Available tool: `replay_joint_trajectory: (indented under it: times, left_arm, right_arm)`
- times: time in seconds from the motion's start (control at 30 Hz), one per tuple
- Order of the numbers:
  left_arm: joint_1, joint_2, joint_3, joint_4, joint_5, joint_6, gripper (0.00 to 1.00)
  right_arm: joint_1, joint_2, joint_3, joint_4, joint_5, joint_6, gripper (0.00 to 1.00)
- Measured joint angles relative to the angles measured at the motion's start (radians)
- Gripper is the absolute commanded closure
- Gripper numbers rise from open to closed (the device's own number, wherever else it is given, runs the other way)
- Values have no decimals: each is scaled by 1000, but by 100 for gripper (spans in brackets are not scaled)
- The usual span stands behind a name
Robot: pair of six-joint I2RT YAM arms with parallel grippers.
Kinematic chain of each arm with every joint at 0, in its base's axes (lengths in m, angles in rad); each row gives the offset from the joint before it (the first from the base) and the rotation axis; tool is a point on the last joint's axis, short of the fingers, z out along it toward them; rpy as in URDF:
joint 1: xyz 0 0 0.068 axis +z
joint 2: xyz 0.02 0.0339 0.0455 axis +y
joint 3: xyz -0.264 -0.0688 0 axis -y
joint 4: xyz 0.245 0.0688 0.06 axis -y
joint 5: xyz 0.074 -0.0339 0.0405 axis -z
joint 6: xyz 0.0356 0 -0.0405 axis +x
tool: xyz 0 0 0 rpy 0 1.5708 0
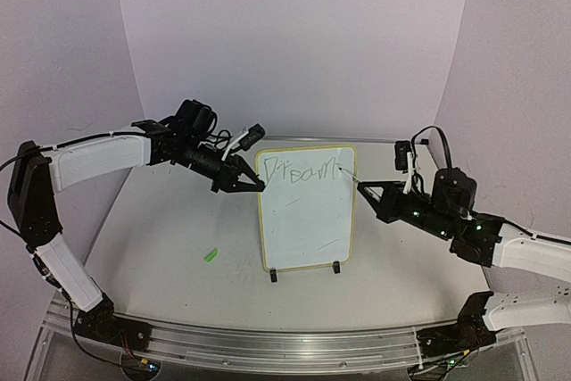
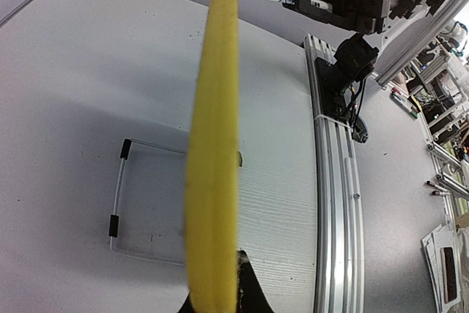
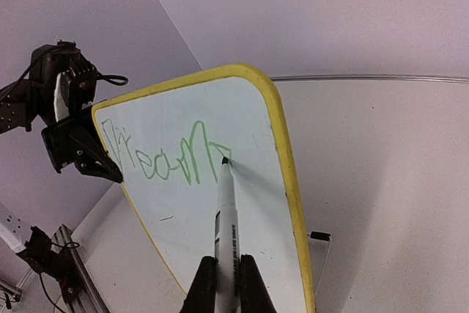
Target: Write a sentence on the whiteboard
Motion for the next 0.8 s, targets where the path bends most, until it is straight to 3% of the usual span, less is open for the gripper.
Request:
replay_joint_trajectory:
  times: [0.8]
  left_arm:
    - [0,9,8,1,2,-4,100]
  right_arm:
    - [1,-13,-6,-50,17,2,100]
